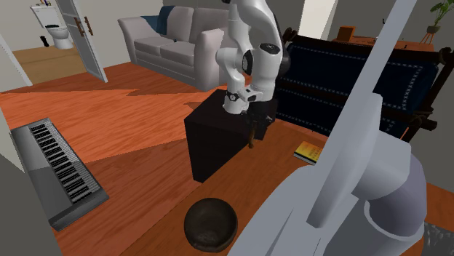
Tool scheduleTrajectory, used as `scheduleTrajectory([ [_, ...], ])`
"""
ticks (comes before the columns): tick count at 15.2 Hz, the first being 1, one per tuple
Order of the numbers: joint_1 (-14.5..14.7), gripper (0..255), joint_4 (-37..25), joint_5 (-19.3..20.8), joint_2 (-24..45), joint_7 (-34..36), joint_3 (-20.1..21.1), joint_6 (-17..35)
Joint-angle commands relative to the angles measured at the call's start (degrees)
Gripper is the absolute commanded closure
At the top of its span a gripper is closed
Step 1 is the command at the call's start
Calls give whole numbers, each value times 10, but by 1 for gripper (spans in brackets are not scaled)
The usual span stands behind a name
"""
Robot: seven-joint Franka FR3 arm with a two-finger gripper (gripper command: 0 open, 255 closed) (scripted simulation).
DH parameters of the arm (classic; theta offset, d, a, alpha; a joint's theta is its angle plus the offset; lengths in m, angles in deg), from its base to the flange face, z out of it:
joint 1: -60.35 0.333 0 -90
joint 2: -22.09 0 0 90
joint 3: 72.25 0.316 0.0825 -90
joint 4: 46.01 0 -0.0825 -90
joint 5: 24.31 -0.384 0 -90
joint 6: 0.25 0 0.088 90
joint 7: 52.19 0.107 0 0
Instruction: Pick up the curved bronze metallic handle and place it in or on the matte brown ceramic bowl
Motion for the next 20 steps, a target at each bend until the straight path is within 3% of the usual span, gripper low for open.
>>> scheduleTrajectory([
  [1, -12, 255, -42, 25, 39, -3, -9, -7],
  [12, -23, 255, -317, 100, 237, -33, -52, -97],
  [20, -4, 255, -593, 124, 405, -77, -79, -205],
])
